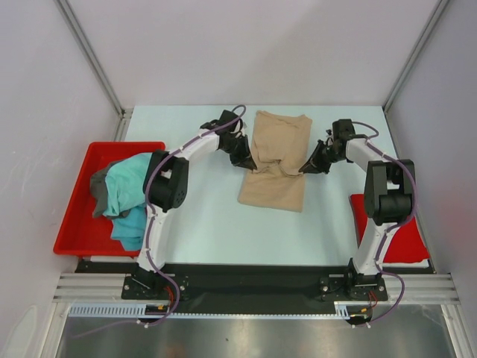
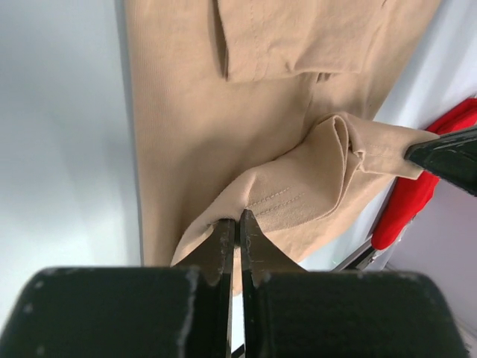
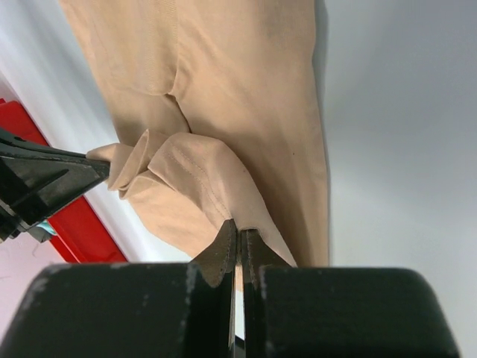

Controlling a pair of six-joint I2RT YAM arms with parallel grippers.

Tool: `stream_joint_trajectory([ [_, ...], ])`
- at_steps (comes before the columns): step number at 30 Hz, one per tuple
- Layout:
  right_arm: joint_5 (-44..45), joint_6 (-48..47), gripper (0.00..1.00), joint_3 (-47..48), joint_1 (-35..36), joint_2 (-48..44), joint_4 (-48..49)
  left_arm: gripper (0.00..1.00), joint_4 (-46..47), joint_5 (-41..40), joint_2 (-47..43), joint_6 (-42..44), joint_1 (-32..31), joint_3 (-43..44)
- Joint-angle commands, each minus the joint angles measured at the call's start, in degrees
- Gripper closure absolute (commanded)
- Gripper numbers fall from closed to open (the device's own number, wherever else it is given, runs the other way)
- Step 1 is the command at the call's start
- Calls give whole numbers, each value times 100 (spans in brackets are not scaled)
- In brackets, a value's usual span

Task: Fold and stack the t-shirts
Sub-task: Fold the tshirt

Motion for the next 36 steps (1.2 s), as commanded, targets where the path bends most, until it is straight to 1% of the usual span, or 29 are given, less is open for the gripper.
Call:
stream_joint_trajectory([
  [1, -129, -154, 100, 262, -43, 99, -20, 96, -52, 80, 99, -88, 47, 383],
  [14, -121, -172, 100, 745, -123, 485, -170, 95, -122, 106, 389, -176, 73, 787],
  [18, -121, -198, 98, 780, -140, 556, -231, 90, -148, 106, 451, -229, 126, 822],
  [19, -103, -189, 96, 789, -140, 556, -249, 83, -157, 80, 442, -238, 143, 822],
  [21, -68, -198, 90, 815, -193, 574, -266, 76, -201, -138, 407, -168, 170, 909],
  [22, -16, -207, 83, 833, -202, 582, -266, 68, -279, -288, 398, -107, 179, 997],
  [23, 46, -242, 77, 946, -219, 600, -310, 65, -376, -454, 355, -19, 179, 1120],
  [24, 229, -338, 74, 1034, -219, 644, -441, 63, -542, -700, 337, 164, 179, 1382],
  [26, 476, -522, 68, 1393, -367, 688, -774, 61, -815, -1087, 241, 533, 170, 1839],
  [27, 616, -732, 66, 1526, -369, 731, -941, 60, -999, -1237, 170, 675, 170, 1929],
  [28, 966, -830, 61, 1684, -360, 723, -1108, 58, -1044, -1482, 48, 798, 161, 1938],
  [29, 1108, -909, 59, 1842, -343, 706, -1362, 57, -1045, -1528, -84, 1025, 161, 1912],
  [31, 1347, -1085, 57, 1835, -281, 496, -1470, 57, -984, -1441, -523, 1176, 152, 1545],
  [32, 1382, -1121, 55, 1800, -124, 390, -1496, 57, -905, -1301, -664, 1247, 144, 1334],
  [33, 1408, -1130, 54, 1678, -62, 302, -1523, 58, -678, -1161, -822, 1265, 126, 853],
  [35, 1427, -1086, 50, 1485, 132, -40, -1375, 60, -431, -800, -1183, 1309, -5, 368],
  [36, 1287, -1042, 49, 1205, 237, -155, -1243, 62, -90, -642, -1262, 1309, -49, -70],
])
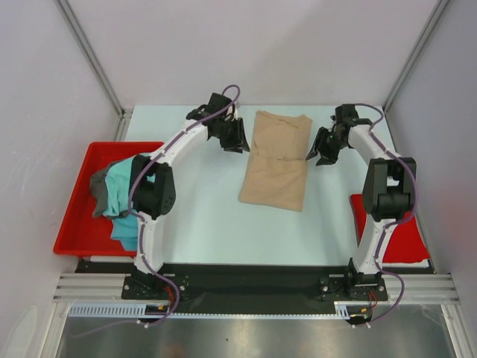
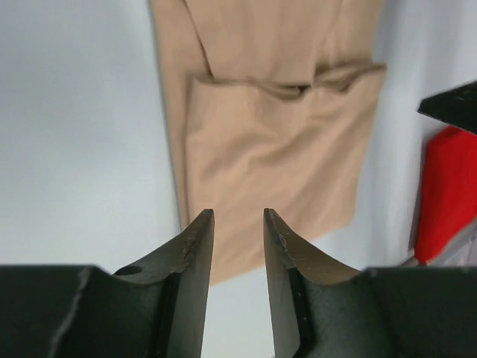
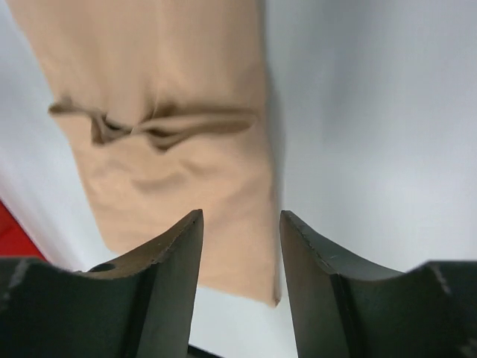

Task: Fold and stack the t-shirts
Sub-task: Fold the tshirt

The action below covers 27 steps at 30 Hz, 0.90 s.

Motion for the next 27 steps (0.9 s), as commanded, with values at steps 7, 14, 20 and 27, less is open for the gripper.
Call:
stream_joint_trajectory([
  [7, -413, 266, 47, -840, 227, -830, 543, 51, 961, 676, -279, 340, -374, -863],
  [14, -738, -121, 43, -594, 85, -400, 605, 46, 514, -300, 511, 1254, -418, 234],
  [20, -650, -411, 35, -331, 85, -57, 552, 45, 495, -679, 907, 1342, -427, 657],
  [27, -457, -596, 37, -67, 85, 180, 490, 49, 433, -565, 1286, 1343, -418, 957],
])
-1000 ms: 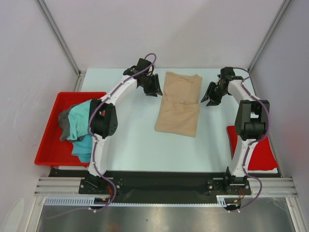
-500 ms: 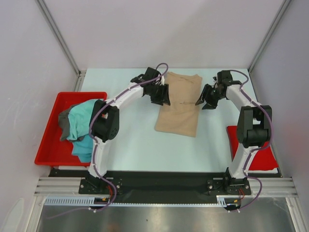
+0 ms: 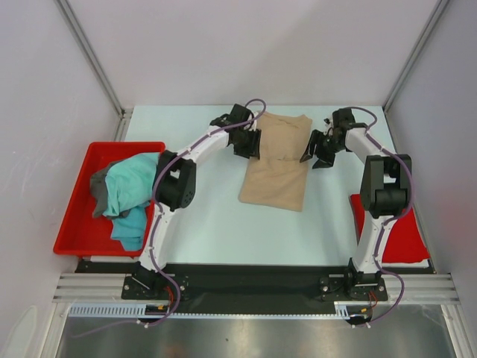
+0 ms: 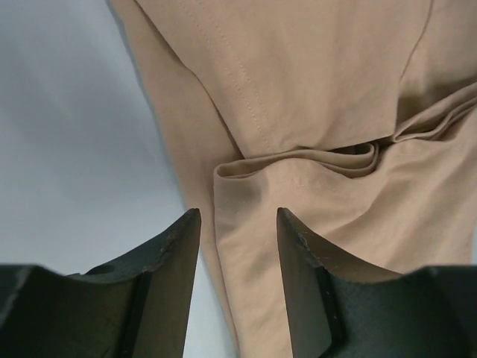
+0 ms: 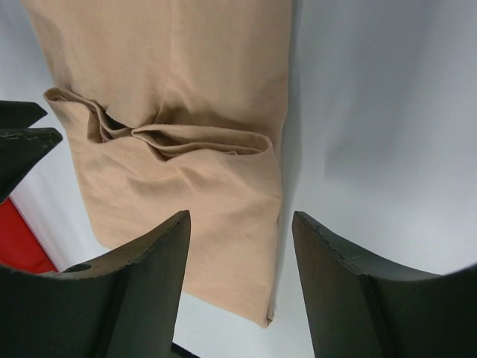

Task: Fold and stack the t-shirts
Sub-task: Fold the tshirt

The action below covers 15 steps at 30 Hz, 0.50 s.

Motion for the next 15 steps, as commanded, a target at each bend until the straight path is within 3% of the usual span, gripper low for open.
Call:
stream_joint_trajectory([
  [1, 103, -233, 38, 310, 0, 102, 7, 49, -2, -25, 45, 130, 17, 301],
  [15, -56, -260, 50, 599, 9, 532, 16, 57, 227, 142, 326, -99, -1, 468],
])
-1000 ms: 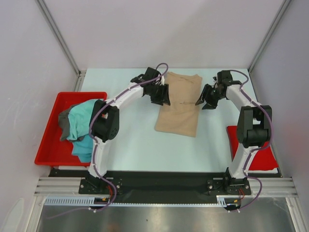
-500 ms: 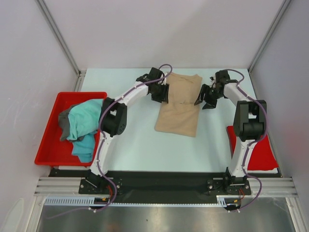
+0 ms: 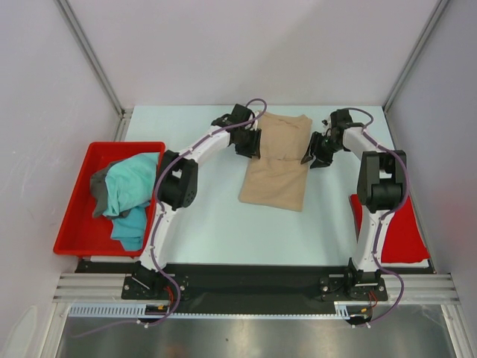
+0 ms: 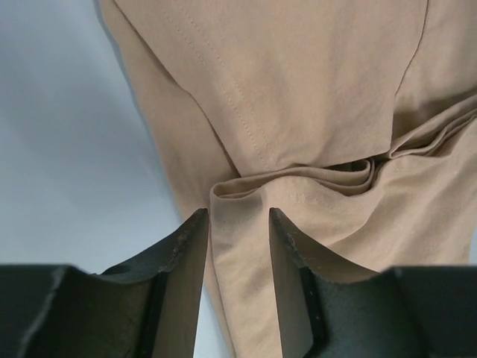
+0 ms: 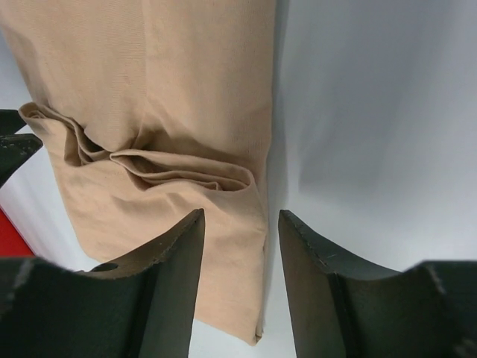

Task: Fold and stack the t-shirts
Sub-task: Fold the tshirt

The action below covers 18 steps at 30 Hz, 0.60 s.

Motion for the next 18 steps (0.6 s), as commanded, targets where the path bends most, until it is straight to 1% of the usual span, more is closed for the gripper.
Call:
stream_joint_trajectory([
  [1, -75, -109, 51, 278, 9, 63, 22, 57, 185, 140, 134, -108, -1, 302],
  [4, -102, -91, 54, 304, 9, 80, 58, 63, 203, 228, 222, -160, 8, 390],
  [5, -110, -91, 55, 313, 18, 89, 58, 69, 194, 245, 239, -169, -1, 416],
  [7, -128, -74, 56, 384, 18, 124, 58, 76, 220, 263, 231, -187, 8, 434],
  [8, -128, -82, 56, 401, 9, 142, 49, 83, 221, 254, 222, -205, -1, 434],
  [10, -128, -74, 57, 436, 0, 194, 49, 88, 212, 237, 204, -196, 8, 478],
  [11, -154, -65, 57, 445, 9, 212, 58, 94, 186, 211, 204, -187, -1, 513],
  [12, -172, -65, 57, 454, 0, 221, 66, 97, 159, 202, 204, -170, 8, 548],
  [13, -181, -48, 60, 480, 0, 230, 75, 100, 116, 193, 204, -143, 8, 575],
  [14, -181, -30, 66, 480, 9, 238, 75, 100, 89, 149, 169, -126, 8, 618],
  [16, -172, -30, 73, 480, 9, 221, 84, 100, 71, 70, 90, -82, 17, 601],
  [17, -172, -4, 83, 489, 0, 195, 84, 100, 71, -17, -6, -73, 8, 566],
  [18, -181, 5, 88, 480, 18, 177, 75, 100, 71, -44, -59, -64, 25, 549],
])
